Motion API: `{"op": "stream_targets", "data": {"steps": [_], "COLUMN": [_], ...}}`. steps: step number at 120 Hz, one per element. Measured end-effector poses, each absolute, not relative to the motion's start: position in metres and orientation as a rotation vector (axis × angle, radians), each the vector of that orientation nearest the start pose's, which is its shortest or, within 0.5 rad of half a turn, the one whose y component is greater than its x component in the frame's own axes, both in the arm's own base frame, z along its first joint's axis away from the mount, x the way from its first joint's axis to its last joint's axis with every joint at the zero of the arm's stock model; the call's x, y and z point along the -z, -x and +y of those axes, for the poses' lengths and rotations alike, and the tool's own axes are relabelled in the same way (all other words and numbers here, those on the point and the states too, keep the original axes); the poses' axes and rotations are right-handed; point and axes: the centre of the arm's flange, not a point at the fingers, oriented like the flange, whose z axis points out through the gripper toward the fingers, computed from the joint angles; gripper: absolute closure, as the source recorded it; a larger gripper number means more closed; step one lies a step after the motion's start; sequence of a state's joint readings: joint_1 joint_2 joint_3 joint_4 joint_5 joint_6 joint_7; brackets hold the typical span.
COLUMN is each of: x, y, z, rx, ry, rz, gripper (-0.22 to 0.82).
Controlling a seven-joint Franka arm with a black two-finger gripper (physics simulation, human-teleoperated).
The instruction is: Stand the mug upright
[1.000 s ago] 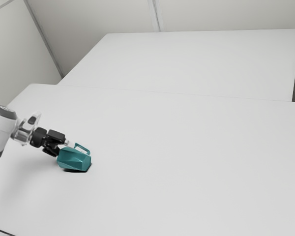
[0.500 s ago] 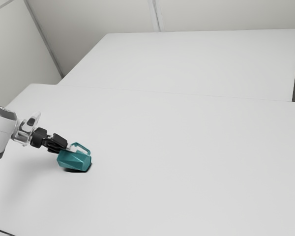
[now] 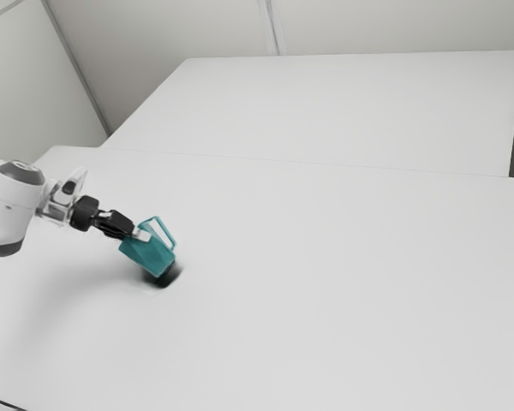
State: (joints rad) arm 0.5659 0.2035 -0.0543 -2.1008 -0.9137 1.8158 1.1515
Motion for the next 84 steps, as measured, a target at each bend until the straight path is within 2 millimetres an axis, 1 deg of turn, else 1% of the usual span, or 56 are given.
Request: {"op": "stream_targets", "data": {"steps": [16,31,37,45,54,61,71,84], "x": [-0.341,-0.37,-0.377,-0.38,-0.383,-0.38,-0.373,-0.365], "y": [-0.52,-0.546,-0.552,-0.559,-0.569,-0.575,-0.579,-0.579], "z": [0.191,0.187,0.188,0.186,0.179,0.18,0.187,0.194], "rx": [-0.345,-0.28,-0.249,-0.219,-0.199,-0.185,-0.211,-0.285], "ry": [-2.275,-2.426,-2.494,-2.579,-2.685,-2.77,-2.869,-2.962], "rz": [-0.302,-0.474,-0.528,-0.583,-0.663,-0.706,-0.706,-0.661], "gripper": [0.77,0.78,0.78,0.78,0.79,0.79,0.79,0.79]}}
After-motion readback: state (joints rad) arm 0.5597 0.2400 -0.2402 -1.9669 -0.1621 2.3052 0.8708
